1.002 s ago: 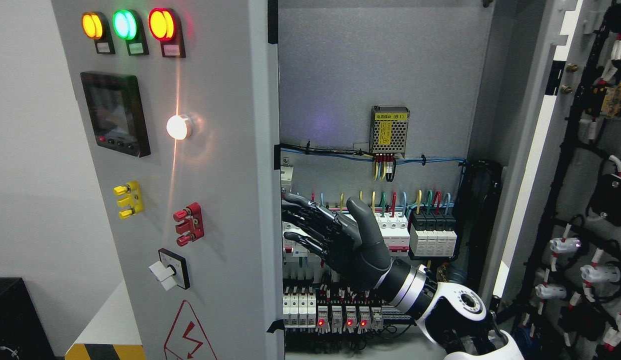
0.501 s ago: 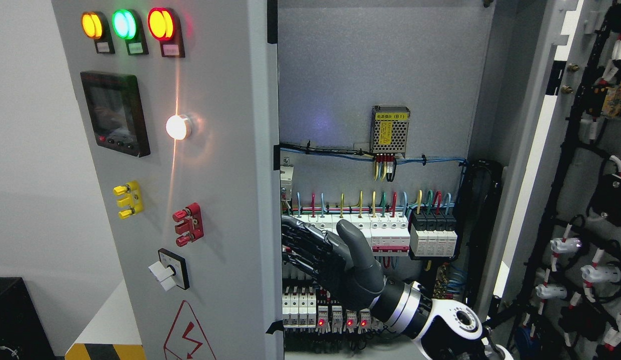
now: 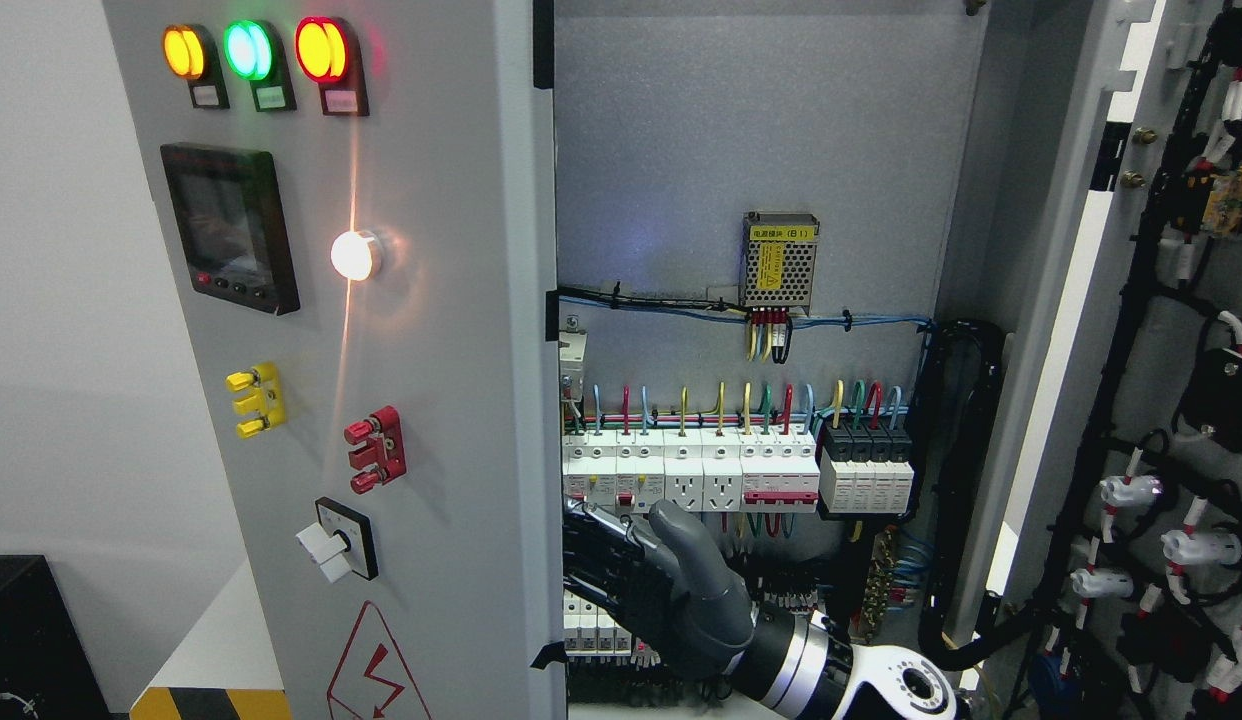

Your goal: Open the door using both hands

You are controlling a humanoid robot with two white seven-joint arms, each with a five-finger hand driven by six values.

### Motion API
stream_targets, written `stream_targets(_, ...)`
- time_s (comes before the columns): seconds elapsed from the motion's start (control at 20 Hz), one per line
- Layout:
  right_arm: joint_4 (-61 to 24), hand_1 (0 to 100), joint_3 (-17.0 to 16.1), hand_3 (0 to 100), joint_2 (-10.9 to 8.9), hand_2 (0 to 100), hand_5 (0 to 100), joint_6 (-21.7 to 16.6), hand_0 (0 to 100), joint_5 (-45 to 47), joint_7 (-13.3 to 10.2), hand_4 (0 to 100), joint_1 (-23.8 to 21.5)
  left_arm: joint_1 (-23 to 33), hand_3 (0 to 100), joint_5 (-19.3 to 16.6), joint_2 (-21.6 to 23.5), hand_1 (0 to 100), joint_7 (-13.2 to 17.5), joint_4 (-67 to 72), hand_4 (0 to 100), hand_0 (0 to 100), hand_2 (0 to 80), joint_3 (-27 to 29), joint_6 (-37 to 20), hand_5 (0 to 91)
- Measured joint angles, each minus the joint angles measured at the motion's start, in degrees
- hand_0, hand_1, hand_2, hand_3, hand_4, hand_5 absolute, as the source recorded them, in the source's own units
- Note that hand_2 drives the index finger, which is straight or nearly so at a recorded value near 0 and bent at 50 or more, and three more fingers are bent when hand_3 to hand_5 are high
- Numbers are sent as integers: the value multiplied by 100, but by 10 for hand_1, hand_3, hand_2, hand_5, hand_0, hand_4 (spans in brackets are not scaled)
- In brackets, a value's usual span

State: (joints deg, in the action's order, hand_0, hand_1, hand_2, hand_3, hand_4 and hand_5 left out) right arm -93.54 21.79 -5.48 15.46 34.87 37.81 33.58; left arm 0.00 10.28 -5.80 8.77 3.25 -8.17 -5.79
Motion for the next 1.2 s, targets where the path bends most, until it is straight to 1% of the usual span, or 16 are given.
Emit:
stream_targets(0.3,-195,0,166,0,-28,0,0,36,0,2,2,0,-154,0,0,0,0,0,0,0,0,0,0,0,0,0)
stream_targets(0.75,-367,0,415,0,-55,0,0,57,0,2,3,0,-214,0,0,0,0,0,0,0,0,0,0,0,0,0)
stream_targets(1.0,-417,0,520,0,-65,0,0,269,0,31,4,0,-228,0,0,0,0,0,0,0,0,0,0,0,0,0)
stream_targets(1.2,-450,0,585,0,-64,0,0,347,0,126,4,0,-245,0,0,0,0,0,0,0,0,0,0,0,0,0)
